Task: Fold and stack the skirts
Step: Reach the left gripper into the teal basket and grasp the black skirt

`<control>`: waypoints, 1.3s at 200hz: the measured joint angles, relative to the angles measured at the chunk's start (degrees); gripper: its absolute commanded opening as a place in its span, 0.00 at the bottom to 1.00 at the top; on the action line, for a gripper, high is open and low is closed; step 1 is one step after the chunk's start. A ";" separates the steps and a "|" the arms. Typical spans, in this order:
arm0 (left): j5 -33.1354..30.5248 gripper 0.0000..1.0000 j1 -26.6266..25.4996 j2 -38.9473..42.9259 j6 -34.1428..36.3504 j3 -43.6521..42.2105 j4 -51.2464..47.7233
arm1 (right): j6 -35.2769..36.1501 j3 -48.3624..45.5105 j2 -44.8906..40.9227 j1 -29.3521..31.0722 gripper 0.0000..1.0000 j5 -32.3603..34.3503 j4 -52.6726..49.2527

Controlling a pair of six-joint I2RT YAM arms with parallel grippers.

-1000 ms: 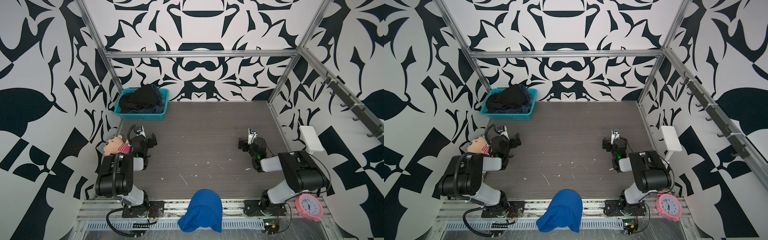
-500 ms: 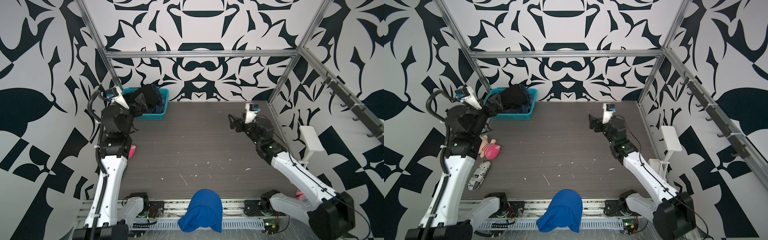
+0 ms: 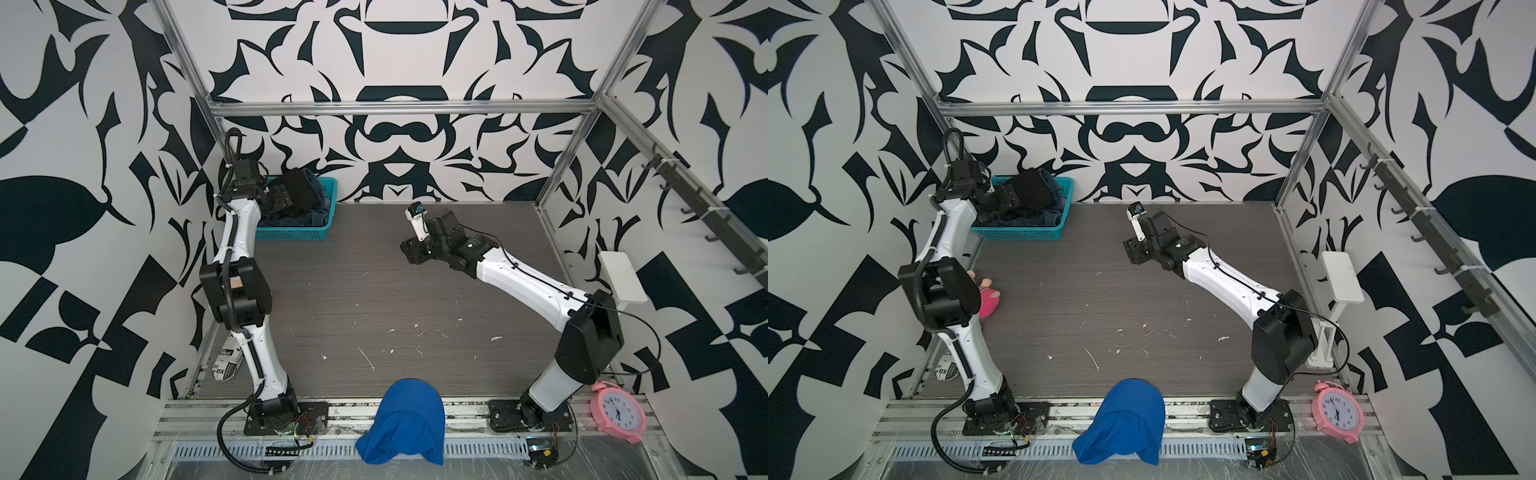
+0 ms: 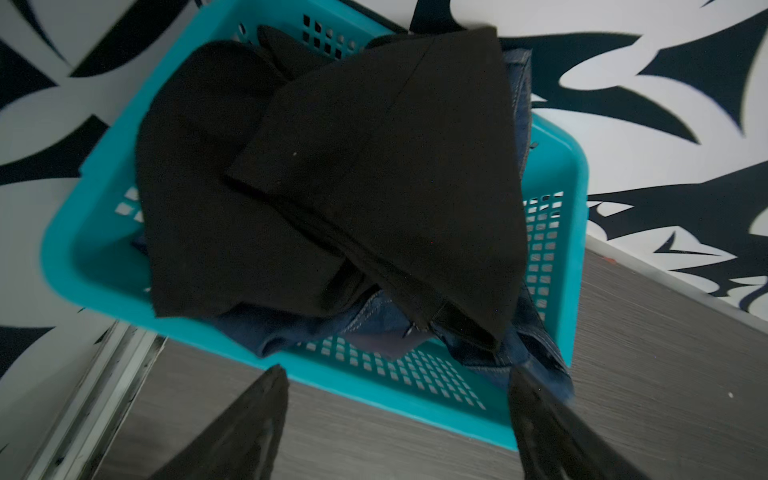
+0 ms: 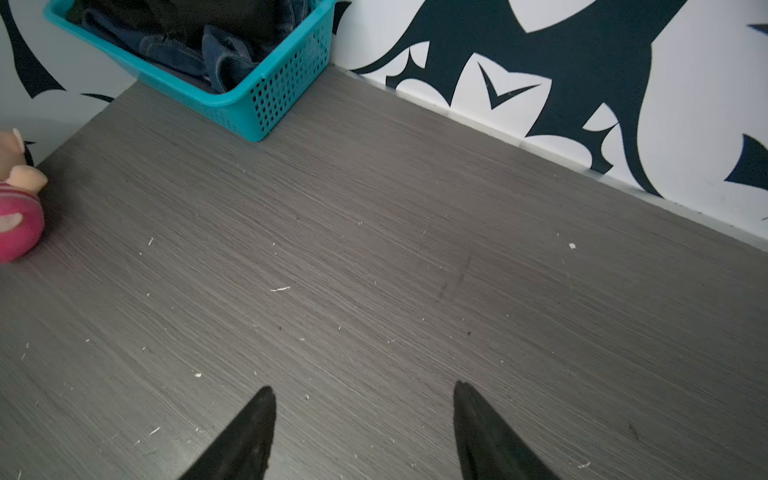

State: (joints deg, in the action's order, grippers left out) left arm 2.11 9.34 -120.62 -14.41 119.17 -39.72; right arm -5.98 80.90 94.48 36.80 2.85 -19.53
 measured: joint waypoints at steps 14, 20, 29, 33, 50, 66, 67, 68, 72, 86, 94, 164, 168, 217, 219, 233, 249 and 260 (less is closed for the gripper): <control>-0.79 0.86 -0.04 -3.87 0.66 5.60 -2.01 | 0.00 -1.22 -1.25 0.07 0.71 -0.09 -0.17; -0.96 0.86 -0.09 -5.60 0.85 8.39 -2.89 | 0.00 -1.97 -2.03 0.07 0.71 -0.13 0.02; -1.18 0.86 -0.09 -8.17 1.05 12.61 -4.07 | 0.02 -3.21 -3.45 0.07 0.71 -0.04 0.07; -1.25 0.86 -0.11 -9.20 1.07 14.36 -4.48 | 0.02 -3.82 -4.17 0.07 0.71 -0.04 0.07; -1.60 0.86 -0.35 -13.31 1.38 20.11 -5.79 | 0.17 -5.38 -6.27 0.07 0.72 0.17 0.09; -2.03 0.86 -0.63 -15.54 1.42 21.49 -6.23 | 0.20 -5.99 -7.26 0.07 0.72 0.28 0.15; -2.03 0.86 -0.66 -15.63 1.42 21.49 -6.25 | 0.20 -5.99 -7.30 0.07 0.72 0.28 0.15; -2.03 0.86 -0.68 -15.72 1.44 21.49 -6.25 | 0.20 -6.03 -7.37 0.07 0.72 0.31 0.15; -2.16 0.86 -0.74 -16.02 1.44 21.46 -6.40 | 0.20 -6.14 -7.45 0.07 0.72 0.35 0.17; -2.56 0.86 -1.18 -17.25 1.86 21.20 -6.82 | 0.20 -6.47 -7.54 0.07 0.72 0.37 0.24; -2.97 0.86 -1.64 -17.70 2.29 21.09 -6.99 | 0.17 -6.58 -7.43 0.07 0.72 0.35 0.26; -4.61 0.60 -6.32 -19.61 3.30 20.81 -6.56 | 0.09 -7.28 -7.06 0.07 0.71 -0.50 0.92; -4.55 0.59 -6.29 -19.67 3.45 20.79 -6.49 | 0.09 -7.37 -7.06 0.07 0.72 -0.50 0.92; -4.02 0.22 -5.62 -21.27 2.14 20.33 -5.73 | 0.09 -7.91 -7.26 0.07 0.72 -0.50 0.98; -4.00 0.18 -5.60 -21.31 2.73 20.31 -5.68 | 0.09 -7.91 -7.26 0.07 0.72 -0.50 0.98; -4.07 0.04 -5.55 -21.66 2.49 20.24 -5.44 | 0.09 -8.02 -7.34 0.07 0.72 -0.50 0.98; -4.07 0.00 -5.55 -21.70 2.10 20.17 -5.42 | 0.09 -8.02 -7.34 0.07 0.72 -0.55 1.16; -4.07 0.00 -5.55 -21.70 2.25 20.17 -5.33 | 0.09 -8.02 -7.34 0.07 0.72 -0.61 1.31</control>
State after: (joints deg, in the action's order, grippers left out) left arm -1.96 3.79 -142.32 -12.16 139.35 -45.06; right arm -5.89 72.88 87.13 36.86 2.24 -18.22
